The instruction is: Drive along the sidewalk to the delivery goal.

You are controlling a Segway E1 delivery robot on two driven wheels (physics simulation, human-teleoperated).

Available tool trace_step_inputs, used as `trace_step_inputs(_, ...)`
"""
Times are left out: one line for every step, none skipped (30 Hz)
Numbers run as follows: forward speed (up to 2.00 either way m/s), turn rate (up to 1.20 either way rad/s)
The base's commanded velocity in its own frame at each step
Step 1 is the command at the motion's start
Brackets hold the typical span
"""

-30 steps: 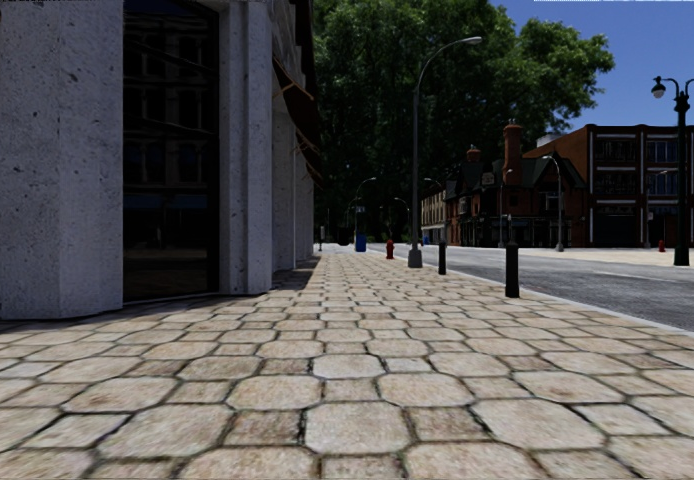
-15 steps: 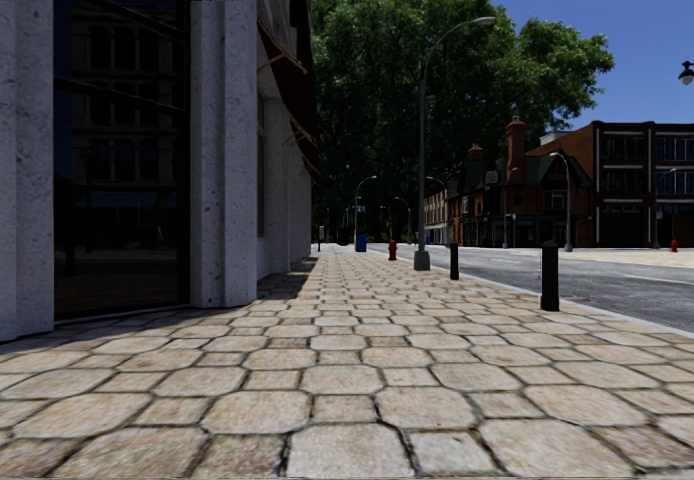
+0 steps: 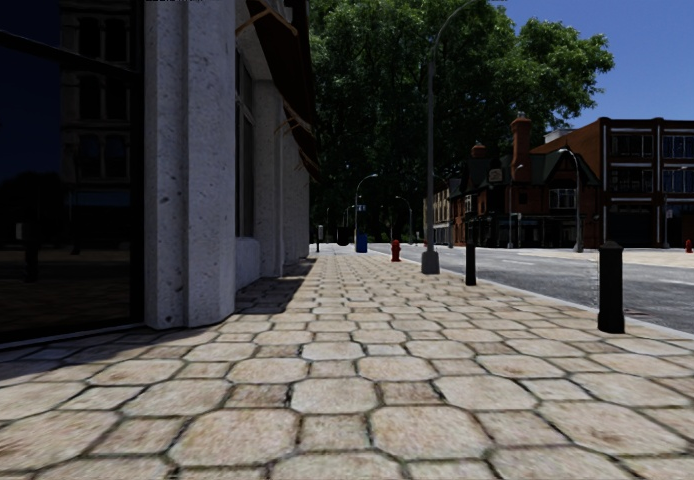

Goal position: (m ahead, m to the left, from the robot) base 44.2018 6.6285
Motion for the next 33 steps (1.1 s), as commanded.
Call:
trace_step_inputs(2.00, 0.00)
trace_step_inputs(2.00, 0.00)
trace_step_inputs(2.00, 0.00)
trace_step_inputs(2.00, 0.00)
trace_step_inputs(2.00, 0.00)
trace_step_inputs(2.00, 0.00)
trace_step_inputs(2.00, 0.00)
trace_step_inputs(2.00, 0.00)
trace_step_inputs(2.00, 0.00)
trace_step_inputs(2.00, 0.00)
trace_step_inputs(2.00, 0.00)
trace_step_inputs(2.00, 0.00)
trace_step_inputs(2.00, 0.00)
trace_step_inputs(2.00, 0.00)
trace_step_inputs(2.00, 0.00)
trace_step_inputs(2.00, 0.00)
trace_step_inputs(2.00, 0.00)
trace_step_inputs(2.00, 0.00)
trace_step_inputs(2.00, 0.00)
trace_step_inputs(2.00, 0.00)
trace_step_inputs(2.00, 0.00)
trace_step_inputs(2.00, 0.00)
trace_step_inputs(2.00, 0.00)
trace_step_inputs(2.00, 0.00)
trace_step_inputs(2.00, 0.00)
trace_step_inputs(2.00, 0.00)
trace_step_inputs(2.00, 0.00)
trace_step_inputs(2.00, 0.00)
trace_step_inputs(2.00, 0.00)
trace_step_inputs(2.00, 0.00)
trace_step_inputs(2.00, 0.00)
trace_step_inputs(2.00, 0.00)
trace_step_inputs(2.00, 0.00)
